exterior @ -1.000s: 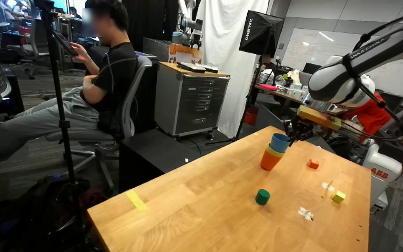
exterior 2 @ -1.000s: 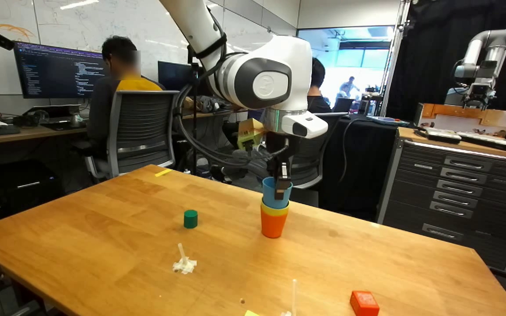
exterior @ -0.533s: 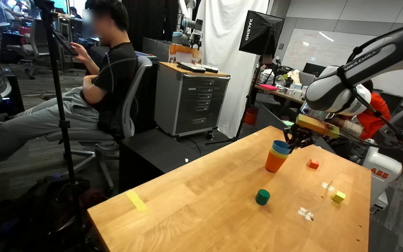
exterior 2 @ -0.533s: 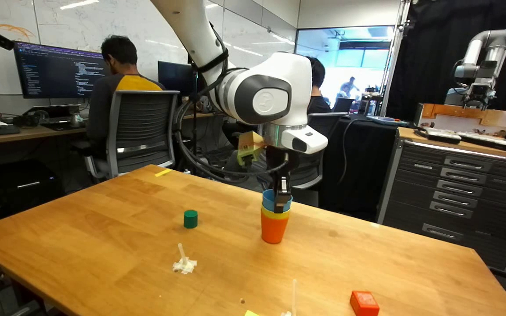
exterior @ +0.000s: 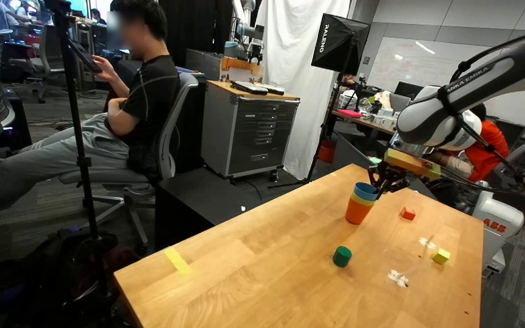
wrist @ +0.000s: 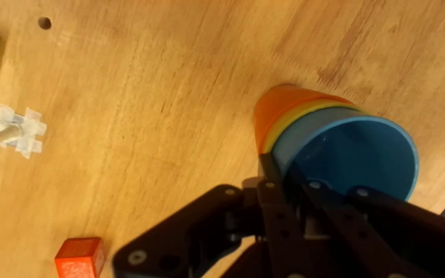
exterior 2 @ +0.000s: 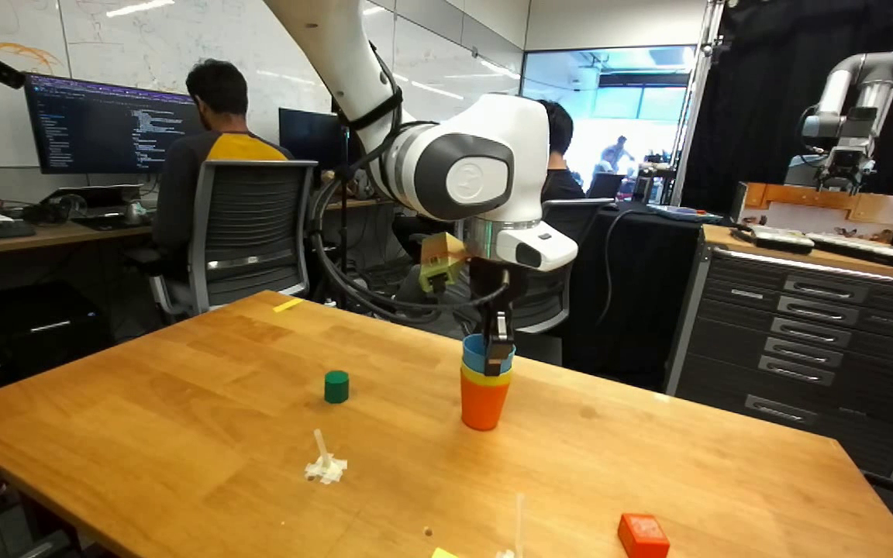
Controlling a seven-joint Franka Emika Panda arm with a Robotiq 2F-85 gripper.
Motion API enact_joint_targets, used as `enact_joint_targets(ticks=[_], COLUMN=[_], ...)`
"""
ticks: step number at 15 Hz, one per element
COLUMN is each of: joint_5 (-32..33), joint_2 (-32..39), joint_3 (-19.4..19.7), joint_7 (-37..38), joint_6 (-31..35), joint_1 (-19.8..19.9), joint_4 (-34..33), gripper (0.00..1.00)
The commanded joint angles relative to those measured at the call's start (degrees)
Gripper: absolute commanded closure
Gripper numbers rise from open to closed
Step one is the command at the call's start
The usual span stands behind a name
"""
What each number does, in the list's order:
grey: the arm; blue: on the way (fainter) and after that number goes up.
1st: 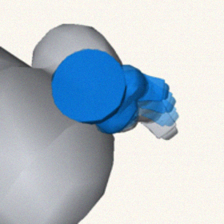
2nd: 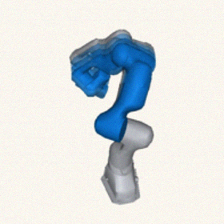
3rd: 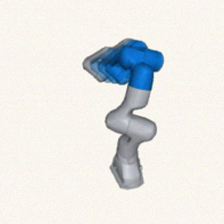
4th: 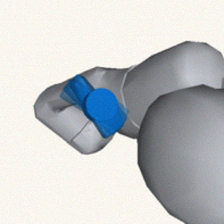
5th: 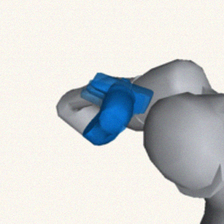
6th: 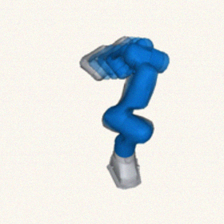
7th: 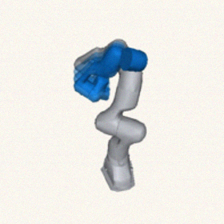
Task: Stack the cups
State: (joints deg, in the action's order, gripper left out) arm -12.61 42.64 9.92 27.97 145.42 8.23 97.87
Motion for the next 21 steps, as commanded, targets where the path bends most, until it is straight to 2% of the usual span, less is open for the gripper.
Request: enact_joint_targets(ticks=[1,4,9,15,21], joint_5=[0.5,0.7,1.0,1.8,6.2], joint_2=[0.8,-0.5,-3.0,-11.5,-20.5], joint_3=[1.0,1.0,0.8,-1.5,-5.2], joint_7=[0.0,-0.3,-0.8,-6.0,-14.7], joint_6=[0.1,0.6,2.3,6.6,3.0], joint_1=[-1.1,-1.5,-2.5,-5.1,-8.6], joint_4=[-1.2,0.1,2.4,10.9,23.7], gripper=[0.59,0.34,0.0,0.0,0.0])
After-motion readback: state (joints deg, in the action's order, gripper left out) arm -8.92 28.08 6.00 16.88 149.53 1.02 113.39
